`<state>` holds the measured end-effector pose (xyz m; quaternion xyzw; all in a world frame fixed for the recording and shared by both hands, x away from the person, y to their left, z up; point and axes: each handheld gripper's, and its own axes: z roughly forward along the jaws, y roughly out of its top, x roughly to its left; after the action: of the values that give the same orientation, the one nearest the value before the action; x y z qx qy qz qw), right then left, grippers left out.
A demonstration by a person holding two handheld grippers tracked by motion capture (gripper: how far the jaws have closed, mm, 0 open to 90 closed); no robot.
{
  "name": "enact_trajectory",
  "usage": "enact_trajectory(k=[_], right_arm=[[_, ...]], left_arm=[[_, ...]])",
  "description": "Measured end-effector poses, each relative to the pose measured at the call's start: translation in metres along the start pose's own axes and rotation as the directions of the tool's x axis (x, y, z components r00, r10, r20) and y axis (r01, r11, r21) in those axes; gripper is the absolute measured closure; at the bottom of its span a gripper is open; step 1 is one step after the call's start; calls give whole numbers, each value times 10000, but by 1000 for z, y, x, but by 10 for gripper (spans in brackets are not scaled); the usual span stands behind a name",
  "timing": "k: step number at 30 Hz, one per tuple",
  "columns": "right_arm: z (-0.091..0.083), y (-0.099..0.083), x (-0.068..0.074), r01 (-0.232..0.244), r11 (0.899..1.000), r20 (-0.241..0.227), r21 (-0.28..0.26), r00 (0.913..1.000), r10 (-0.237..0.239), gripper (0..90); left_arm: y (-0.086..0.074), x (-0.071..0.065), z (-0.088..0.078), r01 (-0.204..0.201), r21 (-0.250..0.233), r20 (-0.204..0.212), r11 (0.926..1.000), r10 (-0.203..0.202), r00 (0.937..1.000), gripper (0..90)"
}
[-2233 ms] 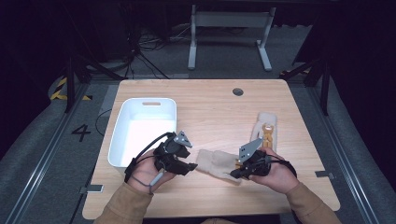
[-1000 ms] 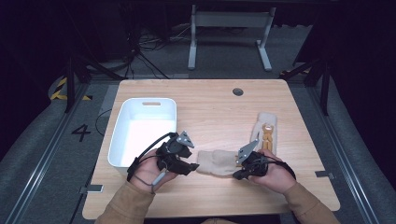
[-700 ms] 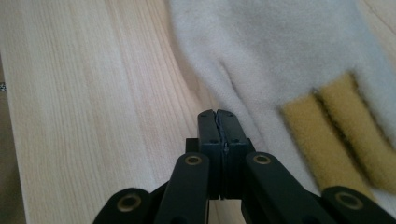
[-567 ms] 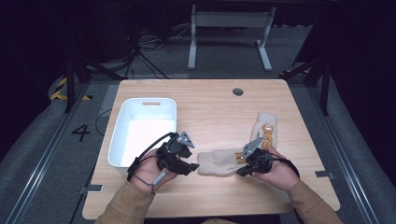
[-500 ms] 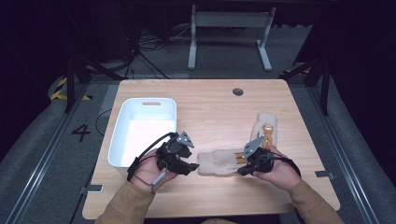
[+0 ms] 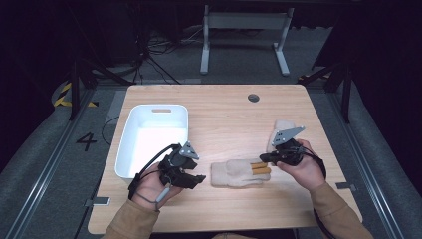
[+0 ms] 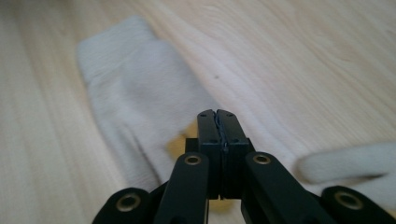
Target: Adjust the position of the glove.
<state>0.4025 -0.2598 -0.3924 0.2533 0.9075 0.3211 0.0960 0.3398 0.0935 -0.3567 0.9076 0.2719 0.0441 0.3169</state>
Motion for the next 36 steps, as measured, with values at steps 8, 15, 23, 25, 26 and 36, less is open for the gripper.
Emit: enact_trajectory(k=[8, 15, 23, 25, 26, 36], right_arm=[[13, -4, -29, -903, 9957, 837, -189, 9923, 916, 897], [32, -6, -46, -1232, 9921, 1184, 229, 9857, 1197, 897], [40, -17, -54, -1552, 9865, 1340, 531, 9800, 1470, 897], [39, -19, -54, -1519, 9866, 1362, 597, 9804, 1426, 896], [39, -19, -54, -1519, 9866, 1362, 597, 9804, 1426, 896], [31, -31, -53, -1645, 9828, 1521, 841, 9768, 1504, 897]], left_arm=[[-12, 2, -4, 357, 15, -161, 9994, -357, 9992, 489], [-17, 4, -4, 546, 51, -223, 9985, -545, 9983, 487], [-16, 3, -3, 510, 100, -136, 9986, -509, 9986, 477], [-15, 4, -2, 491, 67, -102, 9988, -490, 9987, 477], [-15, 4, -2, 491, 67, -102, 9988, -490, 9987, 477], [-6, 2, 4, 215, 108, 97, 9997, -216, 9997, 475]])
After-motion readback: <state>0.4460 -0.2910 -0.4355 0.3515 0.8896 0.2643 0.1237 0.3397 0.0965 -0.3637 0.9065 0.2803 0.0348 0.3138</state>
